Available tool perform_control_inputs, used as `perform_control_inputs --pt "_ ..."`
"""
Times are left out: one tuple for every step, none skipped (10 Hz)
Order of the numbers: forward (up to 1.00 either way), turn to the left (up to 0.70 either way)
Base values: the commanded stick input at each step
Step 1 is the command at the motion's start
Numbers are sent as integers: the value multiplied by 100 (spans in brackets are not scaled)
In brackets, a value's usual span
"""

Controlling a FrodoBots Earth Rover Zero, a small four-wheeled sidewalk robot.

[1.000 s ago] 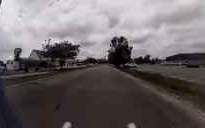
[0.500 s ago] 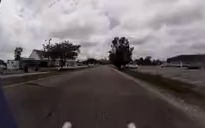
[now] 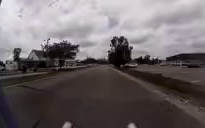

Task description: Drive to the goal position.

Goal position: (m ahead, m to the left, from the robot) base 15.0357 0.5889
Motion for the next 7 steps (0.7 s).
perform_control_inputs --pt "60 0" --pt "60 0" --pt "60 0" --pt "60 0" --pt "60 0" --pt "60 -3" --pt "60 -10"
